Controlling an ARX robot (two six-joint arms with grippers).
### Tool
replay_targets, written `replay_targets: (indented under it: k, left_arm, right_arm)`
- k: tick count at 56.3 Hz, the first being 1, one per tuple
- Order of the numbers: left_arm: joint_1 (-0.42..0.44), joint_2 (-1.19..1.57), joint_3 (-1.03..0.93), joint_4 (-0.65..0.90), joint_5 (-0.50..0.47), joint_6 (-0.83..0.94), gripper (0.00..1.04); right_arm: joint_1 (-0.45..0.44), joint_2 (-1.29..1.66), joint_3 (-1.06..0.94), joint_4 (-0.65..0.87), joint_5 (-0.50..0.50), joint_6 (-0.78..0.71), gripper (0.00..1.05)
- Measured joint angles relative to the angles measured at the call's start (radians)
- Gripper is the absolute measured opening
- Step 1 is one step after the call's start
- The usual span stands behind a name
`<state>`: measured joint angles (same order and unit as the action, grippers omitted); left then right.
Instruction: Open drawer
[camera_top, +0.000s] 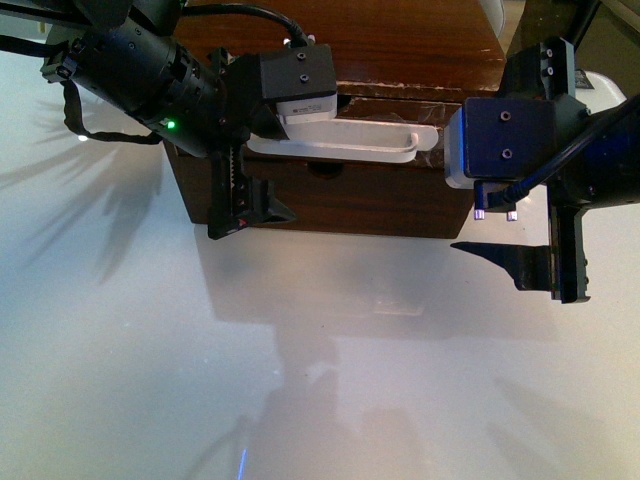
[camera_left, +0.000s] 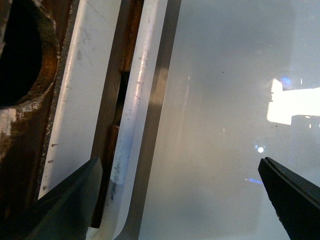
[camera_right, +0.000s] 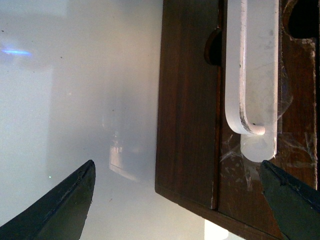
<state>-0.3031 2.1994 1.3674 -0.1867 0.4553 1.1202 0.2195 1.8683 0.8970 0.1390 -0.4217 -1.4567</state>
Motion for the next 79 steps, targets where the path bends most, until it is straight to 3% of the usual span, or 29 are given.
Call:
replay_targets:
  k: [51, 79]
  left_arm:
    - [-0.005, -0.025, -0.098, 0.107, -0.019, 0.066, 0.96]
    - [-0.005, -0.029, -0.108, 0.113, -0.018, 0.064, 0.96]
  right_arm:
    - [0.085, 0.118, 0.134, -0.015, 0.068, -0.003, 0.96]
    - [0.123, 0.187, 0.155, 0.069, 0.116, -0.012, 0.96]
